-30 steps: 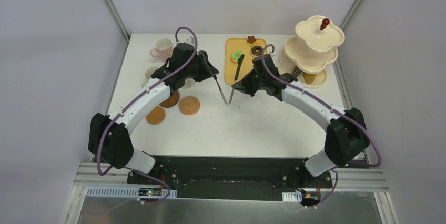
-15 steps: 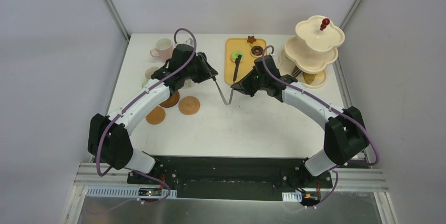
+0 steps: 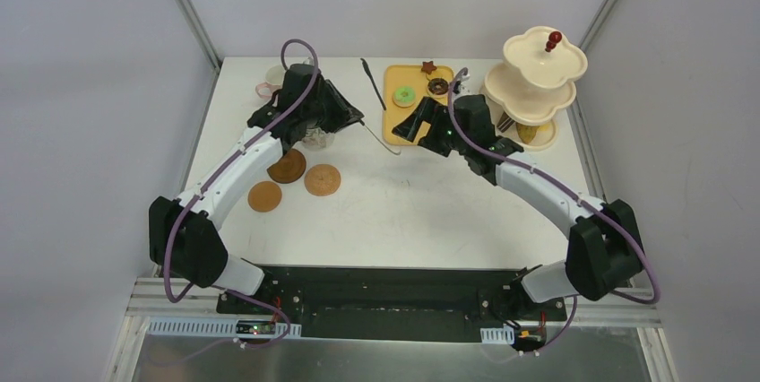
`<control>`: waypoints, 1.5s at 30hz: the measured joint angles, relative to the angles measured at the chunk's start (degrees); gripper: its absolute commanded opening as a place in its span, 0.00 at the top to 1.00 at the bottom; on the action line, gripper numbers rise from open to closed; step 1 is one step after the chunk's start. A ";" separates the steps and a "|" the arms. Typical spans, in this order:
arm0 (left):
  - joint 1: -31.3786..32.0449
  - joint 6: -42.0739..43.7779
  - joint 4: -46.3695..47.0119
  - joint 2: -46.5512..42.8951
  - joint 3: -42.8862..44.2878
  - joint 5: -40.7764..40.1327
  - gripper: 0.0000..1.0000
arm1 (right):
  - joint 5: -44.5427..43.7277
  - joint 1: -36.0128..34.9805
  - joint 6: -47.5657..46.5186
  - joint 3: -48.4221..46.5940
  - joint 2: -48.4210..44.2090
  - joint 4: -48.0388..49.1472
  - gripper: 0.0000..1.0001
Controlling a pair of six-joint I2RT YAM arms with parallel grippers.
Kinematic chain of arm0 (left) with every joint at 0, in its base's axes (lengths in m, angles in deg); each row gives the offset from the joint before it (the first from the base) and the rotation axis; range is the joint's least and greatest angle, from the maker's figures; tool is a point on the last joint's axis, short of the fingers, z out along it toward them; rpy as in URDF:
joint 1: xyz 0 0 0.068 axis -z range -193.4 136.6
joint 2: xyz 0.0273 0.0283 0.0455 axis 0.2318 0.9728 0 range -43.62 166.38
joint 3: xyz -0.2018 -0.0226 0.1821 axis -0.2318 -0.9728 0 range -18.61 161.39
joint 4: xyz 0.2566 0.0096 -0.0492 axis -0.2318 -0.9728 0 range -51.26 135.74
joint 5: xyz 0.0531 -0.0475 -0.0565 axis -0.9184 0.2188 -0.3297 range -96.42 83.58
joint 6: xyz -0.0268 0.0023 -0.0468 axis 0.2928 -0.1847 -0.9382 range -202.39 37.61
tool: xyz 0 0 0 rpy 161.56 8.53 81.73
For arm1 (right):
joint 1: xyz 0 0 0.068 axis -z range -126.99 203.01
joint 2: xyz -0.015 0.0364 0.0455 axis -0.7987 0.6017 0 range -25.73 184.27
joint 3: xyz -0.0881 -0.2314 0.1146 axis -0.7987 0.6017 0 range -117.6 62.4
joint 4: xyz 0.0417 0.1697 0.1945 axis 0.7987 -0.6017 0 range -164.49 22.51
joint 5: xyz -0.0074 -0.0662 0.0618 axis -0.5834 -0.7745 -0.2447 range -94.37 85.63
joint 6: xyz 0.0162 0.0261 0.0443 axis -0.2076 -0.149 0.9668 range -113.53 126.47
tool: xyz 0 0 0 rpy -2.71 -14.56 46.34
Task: Serve the afternoon tea
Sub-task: Adjust the clamp.
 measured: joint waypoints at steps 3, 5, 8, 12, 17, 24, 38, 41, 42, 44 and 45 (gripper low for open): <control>-0.37 -1.49 -2.14 0.57 2.03 1.01 1.00 | 0.59 0.09 -8.87 4.50 -3.74 5.44 0.01; -0.74 -2.36 -3.19 1.11 2.93 1.51 1.00 | 1.90 0.22 -14.49 5.01 -4.31 8.15 0.02; -1.09 -3.72 -6.19 1.99 4.39 2.64 1.00 | 5.05 0.35 -23.06 5.01 -4.15 12.28 0.01; -1.49 -6.10 -11.39 3.06 6.73 3.48 1.00 | 8.26 -0.17 -32.00 4.85 -4.04 15.15 0.01; -1.81 -10.14 -19.21 5.60 12.17 3.82 1.00 | 5.16 -6.62 -42.84 3.56 -3.69 16.11 0.02; -1.86 -14.71 -29.88 10.01 18.01 4.42 1.00 | -1.25 -13.81 -57.72 5.53 -3.56 20.90 0.02; -1.86 -19.10 -40.65 12.15 22.47 4.13 1.00 | -16.50 -19.21 -70.58 2.67 3.87 19.93 0.04; -1.86 -19.71 -41.90 12.44 22.62 4.09 1.00 | -21.51 -21.53 -72.46 0.96 5.75 20.15 0.08; -1.86 -19.80 -42.23 12.52 22.64 4.09 1.00 | -23.50 -22.45 -72.89 -0.33 6.93 20.11 0.10; -1.86 -19.89 -42.62 12.79 22.69 4.07 1.00 | -26.60 -23.63 -73.16 -2.38 8.87 20.09 0.17; -1.86 -19.89 -42.80 12.90 22.73 4.07 1.00 | -27.78 -23.98 -73.11 -3.13 9.55 20.02 0.19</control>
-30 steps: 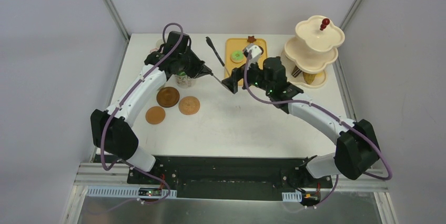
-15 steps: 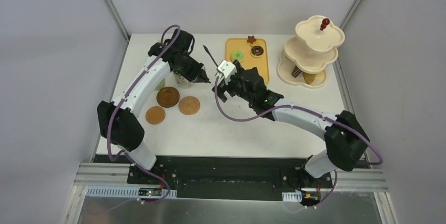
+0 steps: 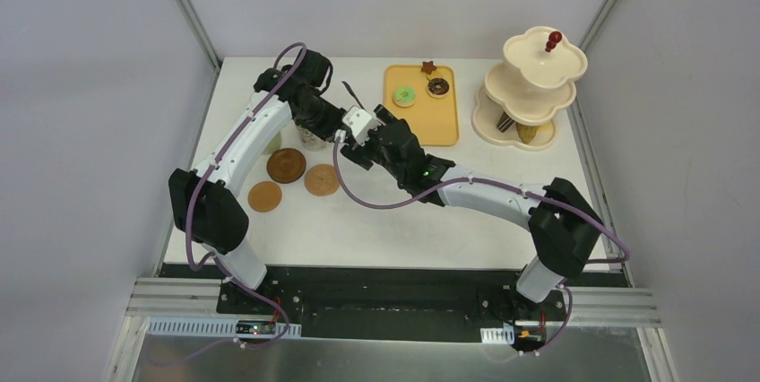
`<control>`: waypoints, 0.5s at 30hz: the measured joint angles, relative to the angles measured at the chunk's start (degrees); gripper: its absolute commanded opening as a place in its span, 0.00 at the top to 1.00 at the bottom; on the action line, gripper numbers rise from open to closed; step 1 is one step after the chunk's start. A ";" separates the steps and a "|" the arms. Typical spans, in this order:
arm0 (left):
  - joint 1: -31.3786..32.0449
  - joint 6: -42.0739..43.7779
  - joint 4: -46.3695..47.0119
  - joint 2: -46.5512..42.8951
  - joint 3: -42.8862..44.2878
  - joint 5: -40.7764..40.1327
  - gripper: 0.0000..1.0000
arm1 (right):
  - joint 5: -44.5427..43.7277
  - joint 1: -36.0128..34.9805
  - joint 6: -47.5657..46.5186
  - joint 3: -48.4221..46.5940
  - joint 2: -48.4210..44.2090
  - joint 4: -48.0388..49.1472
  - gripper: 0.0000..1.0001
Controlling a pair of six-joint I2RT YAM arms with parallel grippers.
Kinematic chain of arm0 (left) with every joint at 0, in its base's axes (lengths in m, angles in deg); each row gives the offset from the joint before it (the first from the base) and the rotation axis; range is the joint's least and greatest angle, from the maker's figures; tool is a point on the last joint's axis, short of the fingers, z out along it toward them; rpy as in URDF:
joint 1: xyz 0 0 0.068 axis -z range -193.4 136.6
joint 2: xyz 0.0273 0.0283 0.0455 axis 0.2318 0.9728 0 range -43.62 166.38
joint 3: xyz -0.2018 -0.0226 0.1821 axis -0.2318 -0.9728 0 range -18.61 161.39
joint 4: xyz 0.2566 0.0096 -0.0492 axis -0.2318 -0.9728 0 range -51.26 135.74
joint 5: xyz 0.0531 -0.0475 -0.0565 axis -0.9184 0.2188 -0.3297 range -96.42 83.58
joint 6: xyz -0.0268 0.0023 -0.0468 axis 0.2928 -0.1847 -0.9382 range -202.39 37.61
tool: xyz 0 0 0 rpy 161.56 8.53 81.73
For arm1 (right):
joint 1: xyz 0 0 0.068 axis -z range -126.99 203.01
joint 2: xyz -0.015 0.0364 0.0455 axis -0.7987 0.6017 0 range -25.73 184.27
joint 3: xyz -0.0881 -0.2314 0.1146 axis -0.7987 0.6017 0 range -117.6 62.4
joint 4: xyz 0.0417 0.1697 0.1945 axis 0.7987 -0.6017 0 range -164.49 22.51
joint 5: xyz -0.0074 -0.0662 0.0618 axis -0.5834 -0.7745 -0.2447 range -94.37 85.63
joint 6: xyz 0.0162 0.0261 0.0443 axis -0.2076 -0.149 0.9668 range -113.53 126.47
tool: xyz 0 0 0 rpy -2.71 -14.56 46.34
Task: Serve the afternoon tea
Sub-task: Adjust the clamp.
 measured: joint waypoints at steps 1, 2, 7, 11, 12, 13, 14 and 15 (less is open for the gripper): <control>0.00 -0.09 -0.13 0.09 0.07 -0.09 1.00 | -1.03 -0.28 0.09 -0.83 0.72 -0.44 0.20; 0.00 -0.20 -0.02 0.20 0.28 -0.26 1.00 | -1.86 -0.44 0.33 -1.55 1.27 -0.92 0.20; 0.00 -0.39 0.09 0.24 1.16 -0.42 1.00 | -4.15 -0.44 2.62 -2.64 1.88 -1.57 0.17; 0.00 -0.39 0.09 0.24 1.36 -0.39 1.00 | -4.66 -0.37 4.15 -2.67 1.88 -1.97 0.19; 0.00 -0.42 0.11 0.24 1.36 -0.39 1.00 | -4.83 -0.37 4.42 -2.67 1.88 -2.08 0.17; 0.00 -0.42 0.11 0.24 1.36 -0.42 1.00 | -4.90 -0.37 4.59 -2.67 1.88 -2.14 0.14; 0.00 -0.42 0.13 0.24 1.38 -0.44 1.00 | -5.05 -0.37 4.76 -2.67 1.88 -2.25 0.10; 0.00 -0.39 0.11 0.24 1.38 -0.44 1.00 | -5.33 -0.37 4.98 -2.67 1.88 -2.34 0.08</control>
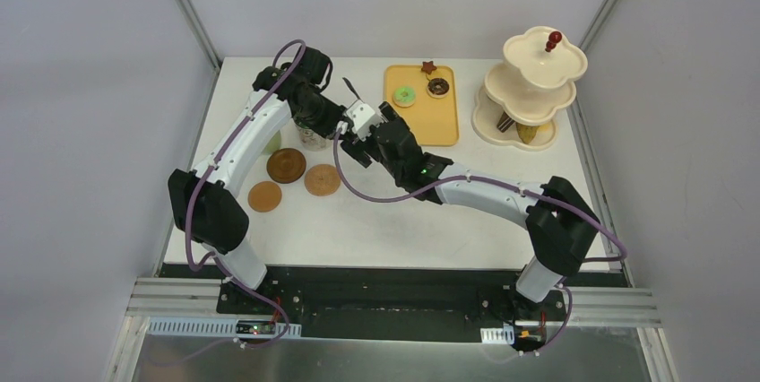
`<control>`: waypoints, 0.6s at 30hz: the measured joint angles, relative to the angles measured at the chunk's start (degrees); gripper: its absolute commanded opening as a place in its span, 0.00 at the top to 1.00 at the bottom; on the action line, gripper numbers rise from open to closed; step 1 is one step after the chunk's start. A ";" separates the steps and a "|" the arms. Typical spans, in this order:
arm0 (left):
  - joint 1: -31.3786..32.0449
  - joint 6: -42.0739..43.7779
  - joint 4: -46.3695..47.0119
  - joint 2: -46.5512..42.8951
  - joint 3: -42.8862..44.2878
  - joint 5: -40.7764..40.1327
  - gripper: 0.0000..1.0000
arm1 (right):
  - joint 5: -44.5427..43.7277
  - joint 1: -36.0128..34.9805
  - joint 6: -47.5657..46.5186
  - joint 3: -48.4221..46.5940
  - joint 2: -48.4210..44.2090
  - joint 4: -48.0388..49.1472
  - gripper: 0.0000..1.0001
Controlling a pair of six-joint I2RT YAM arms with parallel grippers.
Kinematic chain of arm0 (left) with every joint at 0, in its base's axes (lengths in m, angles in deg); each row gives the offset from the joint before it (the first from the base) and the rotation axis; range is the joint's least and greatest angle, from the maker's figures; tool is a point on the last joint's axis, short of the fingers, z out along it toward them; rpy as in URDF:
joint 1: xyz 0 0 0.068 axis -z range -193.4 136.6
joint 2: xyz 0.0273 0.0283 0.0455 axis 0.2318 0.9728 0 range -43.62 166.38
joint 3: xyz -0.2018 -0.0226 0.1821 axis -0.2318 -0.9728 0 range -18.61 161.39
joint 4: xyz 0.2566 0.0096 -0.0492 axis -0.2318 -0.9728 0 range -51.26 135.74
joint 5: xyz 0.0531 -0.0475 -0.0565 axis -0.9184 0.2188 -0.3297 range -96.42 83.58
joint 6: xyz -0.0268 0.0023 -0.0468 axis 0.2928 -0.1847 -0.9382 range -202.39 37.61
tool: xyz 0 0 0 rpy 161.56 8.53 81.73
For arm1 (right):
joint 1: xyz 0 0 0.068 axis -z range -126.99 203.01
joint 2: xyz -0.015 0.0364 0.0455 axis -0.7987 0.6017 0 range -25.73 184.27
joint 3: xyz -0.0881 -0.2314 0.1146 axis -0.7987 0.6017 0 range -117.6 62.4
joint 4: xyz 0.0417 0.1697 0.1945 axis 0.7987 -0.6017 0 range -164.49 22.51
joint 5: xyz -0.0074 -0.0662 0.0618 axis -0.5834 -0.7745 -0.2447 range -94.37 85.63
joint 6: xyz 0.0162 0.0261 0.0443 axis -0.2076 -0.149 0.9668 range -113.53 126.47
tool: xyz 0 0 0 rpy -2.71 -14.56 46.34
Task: Serve the afternoon tea
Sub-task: Adjust the clamp.
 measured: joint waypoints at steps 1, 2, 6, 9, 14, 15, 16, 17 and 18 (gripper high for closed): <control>0.00 0.00 -0.02 0.00 0.00 -0.02 1.00 | -0.13 0.02 0.11 0.00 0.00 -0.02 0.07; 0.00 0.00 -0.09 0.00 0.02 -0.07 1.00 | -0.46 0.04 0.24 0.04 0.00 -0.07 0.06; 0.00 -0.02 -0.09 0.00 0.02 -0.24 1.00 | -1.40 0.11 0.70 0.50 -0.02 0.04 0.08; -0.02 -0.02 -0.28 0.00 0.02 -0.48 1.00 | -1.88 0.22 1.05 1.07 -0.17 -0.31 0.20; -0.02 -0.44 0.20 0.00 0.02 -0.83 1.00 | -1.68 -0.04 1.42 1.09 -0.17 -0.92 0.35; -0.13 -0.46 0.44 0.00 0.02 -0.83 1.00 | -1.64 -0.04 1.68 1.09 -0.17 -0.94 0.38; -0.24 -0.50 0.70 0.00 0.02 -0.83 1.00 | -1.66 -0.04 1.88 1.09 -0.17 -0.98 0.40; -0.33 -0.61 1.03 -0.02 0.00 -0.81 0.96 | -1.60 -0.07 2.21 1.09 -0.17 -1.01 0.41; -0.37 -0.61 1.46 -0.07 -0.07 -0.81 0.93 | -1.57 -0.07 2.51 1.09 -0.17 -1.01 0.41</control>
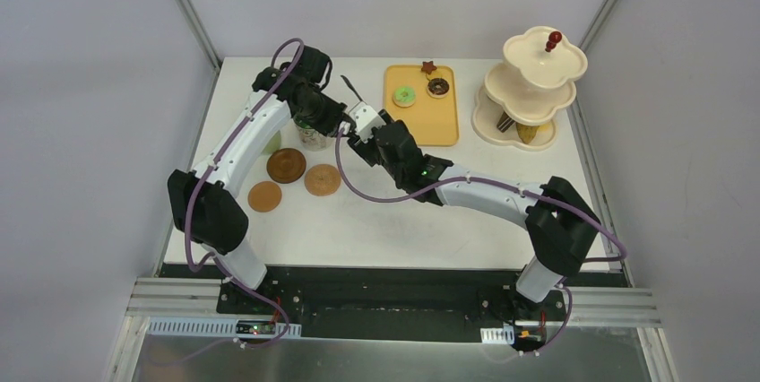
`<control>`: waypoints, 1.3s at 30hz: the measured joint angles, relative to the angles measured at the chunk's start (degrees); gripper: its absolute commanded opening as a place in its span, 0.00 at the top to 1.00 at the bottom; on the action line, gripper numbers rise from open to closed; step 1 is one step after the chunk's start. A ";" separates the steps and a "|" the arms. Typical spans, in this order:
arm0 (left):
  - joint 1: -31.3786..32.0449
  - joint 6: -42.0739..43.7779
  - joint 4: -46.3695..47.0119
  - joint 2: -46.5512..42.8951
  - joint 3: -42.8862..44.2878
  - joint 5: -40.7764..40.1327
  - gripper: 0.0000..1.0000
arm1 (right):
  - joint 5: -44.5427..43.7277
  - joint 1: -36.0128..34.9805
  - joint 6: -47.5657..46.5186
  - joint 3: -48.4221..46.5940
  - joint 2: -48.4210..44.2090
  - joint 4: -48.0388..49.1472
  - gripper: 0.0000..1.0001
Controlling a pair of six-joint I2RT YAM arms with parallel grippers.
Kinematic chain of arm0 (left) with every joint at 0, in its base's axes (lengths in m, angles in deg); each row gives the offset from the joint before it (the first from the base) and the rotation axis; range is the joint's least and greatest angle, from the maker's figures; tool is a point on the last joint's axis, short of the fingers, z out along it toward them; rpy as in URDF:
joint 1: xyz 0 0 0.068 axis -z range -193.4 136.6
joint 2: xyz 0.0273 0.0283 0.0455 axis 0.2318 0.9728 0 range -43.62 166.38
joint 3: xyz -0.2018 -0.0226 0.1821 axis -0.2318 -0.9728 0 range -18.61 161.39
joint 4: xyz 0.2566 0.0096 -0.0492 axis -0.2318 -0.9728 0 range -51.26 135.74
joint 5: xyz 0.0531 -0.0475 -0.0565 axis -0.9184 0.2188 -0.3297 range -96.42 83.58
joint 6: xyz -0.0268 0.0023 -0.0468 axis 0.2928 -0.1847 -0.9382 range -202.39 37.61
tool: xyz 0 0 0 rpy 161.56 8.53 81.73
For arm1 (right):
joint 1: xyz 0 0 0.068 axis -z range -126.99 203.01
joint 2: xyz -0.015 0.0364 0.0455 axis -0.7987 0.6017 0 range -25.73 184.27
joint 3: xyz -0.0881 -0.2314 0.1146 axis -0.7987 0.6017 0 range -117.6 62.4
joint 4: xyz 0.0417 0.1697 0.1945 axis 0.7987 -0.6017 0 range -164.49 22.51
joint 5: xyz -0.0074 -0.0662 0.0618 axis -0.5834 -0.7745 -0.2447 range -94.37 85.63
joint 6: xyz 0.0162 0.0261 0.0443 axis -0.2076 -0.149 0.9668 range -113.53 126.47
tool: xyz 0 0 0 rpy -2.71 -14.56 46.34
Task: Serve the afternoon tea
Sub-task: Adjust the clamp, then pick up the desert from the tray.
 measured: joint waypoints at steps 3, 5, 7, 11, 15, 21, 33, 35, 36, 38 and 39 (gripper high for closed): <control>-0.02 -0.04 1.16 -0.44 -0.79 0.04 0.85 | 0.15 0.07 1.09 0.00 0.00 -0.15 0.45; -0.02 -0.02 1.64 -0.70 -1.22 0.17 0.81 | 0.39 0.11 1.84 0.00 0.00 -0.28 0.48; -0.13 0.11 1.86 -0.85 -1.29 0.33 0.75 | 0.81 0.22 2.54 0.00 0.00 -0.63 0.50; -0.74 0.42 2.27 -1.16 -1.31 0.44 0.63 | 2.14 1.07 4.55 0.11 -0.02 -1.33 0.50; -0.76 1.14 2.91 -1.46 -1.33 0.42 0.53 | 3.26 2.19 7.13 0.15 -0.04 -2.10 0.50; -0.92 5.99 2.69 -2.29 -0.28 -0.50 0.34 | 5.09 5.42 13.73 0.15 -0.15 -5.81 0.51; -2.38 22.88 4.48 -10.95 5.99 -5.07 0.30 | 13.77 19.67 26.80 -7.04 0.90 -25.03 0.46; -2.60 24.52 4.63 -11.54 6.23 -5.05 0.30 | 15.04 21.75 27.71 -10.71 2.32 -27.52 0.46; -2.62 25.33 4.66 -11.61 6.25 -5.05 0.30 | 15.47 22.73 27.82 -12.35 3.17 -28.61 0.45; -2.62 26.38 4.66 -11.50 6.23 -4.94 0.30 | 16.11 24.28 27.85 -14.51 4.79 -30.18 0.45; -2.62 26.86 4.66 -11.43 6.23 -4.72 0.30 | 16.31 24.96 27.58 -15.32 5.64 -31.32 0.45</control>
